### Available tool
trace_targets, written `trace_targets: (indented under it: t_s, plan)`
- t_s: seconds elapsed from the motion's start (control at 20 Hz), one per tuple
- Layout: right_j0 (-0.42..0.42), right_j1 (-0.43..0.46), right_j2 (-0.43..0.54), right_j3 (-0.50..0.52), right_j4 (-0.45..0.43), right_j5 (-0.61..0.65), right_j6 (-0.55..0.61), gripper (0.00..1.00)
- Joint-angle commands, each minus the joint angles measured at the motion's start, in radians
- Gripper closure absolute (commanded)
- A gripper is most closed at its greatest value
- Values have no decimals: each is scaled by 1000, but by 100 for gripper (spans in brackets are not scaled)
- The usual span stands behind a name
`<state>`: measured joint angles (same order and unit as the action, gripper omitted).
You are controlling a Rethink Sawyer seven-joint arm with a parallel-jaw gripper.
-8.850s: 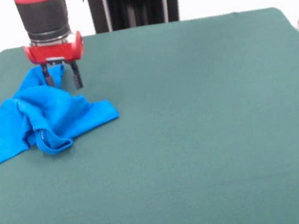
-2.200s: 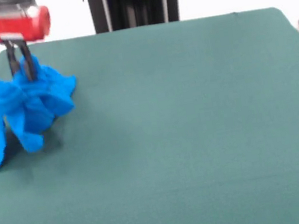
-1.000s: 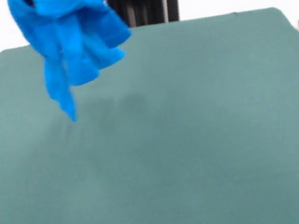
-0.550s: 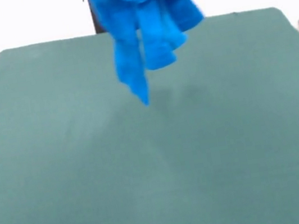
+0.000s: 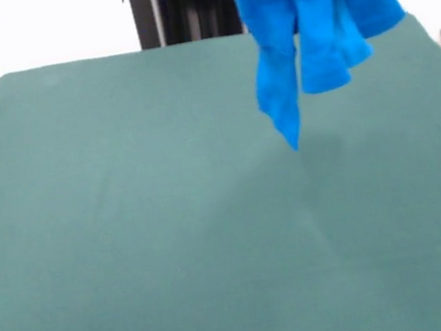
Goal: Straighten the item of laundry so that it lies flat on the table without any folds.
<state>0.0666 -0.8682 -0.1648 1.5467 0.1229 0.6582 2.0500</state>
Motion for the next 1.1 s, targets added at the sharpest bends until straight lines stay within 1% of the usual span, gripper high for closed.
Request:
trace_targets:
  t_s: [0.05, 0.2, 0.4, 0.65, 0.75, 0.9, 1.1]
  plan:
    - [56, 131, -24, -64, 52, 81, 343, 100]
    - [67, 162, -22, -67, 52, 44, 351, 100]
    - [38, 195, 6, -12, 38, -40, 295, 100]
    - [5, 281, 44, 38, 34, -225, 285, 100]
    - [4, 303, 52, 42, 35, -265, 284, 100]
    - [-3, 314, 68, 64, 37, -314, 274, 100]
    - [-52, 296, 113, 122, 24, -360, 215, 100]
